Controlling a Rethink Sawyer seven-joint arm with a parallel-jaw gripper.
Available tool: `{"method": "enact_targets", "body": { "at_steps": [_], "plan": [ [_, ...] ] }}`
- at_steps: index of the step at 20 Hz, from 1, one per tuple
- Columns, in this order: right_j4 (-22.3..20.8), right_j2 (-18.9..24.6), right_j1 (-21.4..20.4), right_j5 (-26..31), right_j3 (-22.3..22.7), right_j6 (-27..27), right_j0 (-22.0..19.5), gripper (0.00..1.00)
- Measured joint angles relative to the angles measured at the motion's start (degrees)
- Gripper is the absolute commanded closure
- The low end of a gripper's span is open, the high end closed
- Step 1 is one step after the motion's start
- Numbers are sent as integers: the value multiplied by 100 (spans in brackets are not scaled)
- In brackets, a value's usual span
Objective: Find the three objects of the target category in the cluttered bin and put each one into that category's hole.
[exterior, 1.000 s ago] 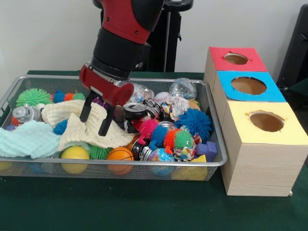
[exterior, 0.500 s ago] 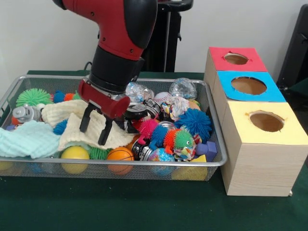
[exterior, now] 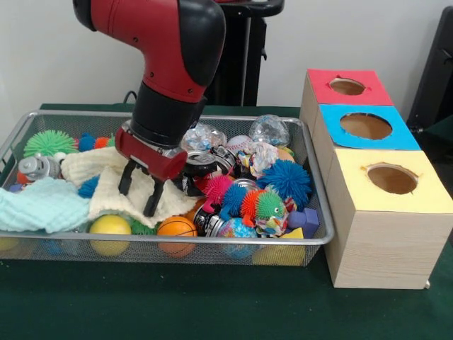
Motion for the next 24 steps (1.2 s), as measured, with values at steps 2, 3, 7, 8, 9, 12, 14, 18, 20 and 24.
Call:
{"method": "enact_targets", "body": {
  "at_steps": [2,3,7,8,9,12,14,18,20,24],
  "plan": [
    [-41,6,55,-70,-2,0,-34,0],
    [-57,6,77,-103,-3,0,-47,0],
    [-113,7,144,-337,-17,0,-70,100],
    [-128,6,146,-390,-17,0,-70,100],
    [-139,6,147,-421,-17,0,-70,100],
    [-158,7,148,-441,-17,0,-70,100],
    [-158,7,148,-441,-17,0,-70,100],
    [-160,24,133,-439,-14,0,-79,100],
    [-169,61,71,-410,-9,0,-99,100],
    [-184,137,-114,-205,27,0,-115,100]
  ]
}}
